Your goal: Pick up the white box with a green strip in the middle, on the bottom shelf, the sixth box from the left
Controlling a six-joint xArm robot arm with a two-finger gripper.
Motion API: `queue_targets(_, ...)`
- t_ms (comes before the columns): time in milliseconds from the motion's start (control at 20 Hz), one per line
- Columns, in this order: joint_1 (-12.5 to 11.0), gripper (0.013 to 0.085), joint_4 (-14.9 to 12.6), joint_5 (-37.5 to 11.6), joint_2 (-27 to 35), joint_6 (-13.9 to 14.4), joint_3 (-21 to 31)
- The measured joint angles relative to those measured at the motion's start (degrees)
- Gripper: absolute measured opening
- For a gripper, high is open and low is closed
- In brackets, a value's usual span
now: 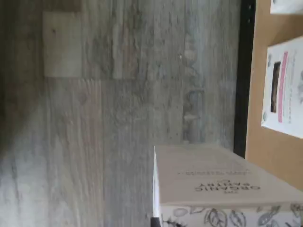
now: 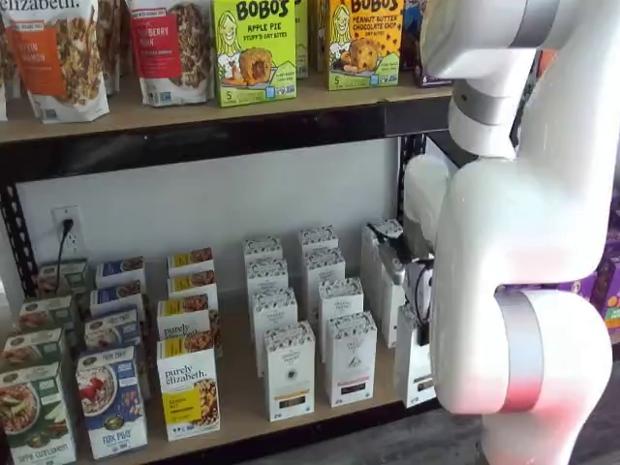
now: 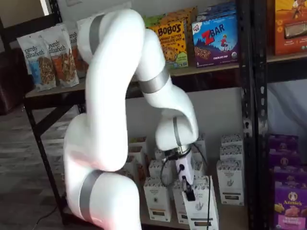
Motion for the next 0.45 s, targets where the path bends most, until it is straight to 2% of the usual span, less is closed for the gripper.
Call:
queue_targets(200, 1.79, 0.053, 6.25, 3.34, -7.24, -4.41, 3.58)
queue_targets(300, 2.52, 0.053, 8.09, 5.15, -10.69, -5.55, 4.91)
queue_targets(450, 3.32, 0.053, 9.3, 8.4, -15.28, -6.11, 6.23)
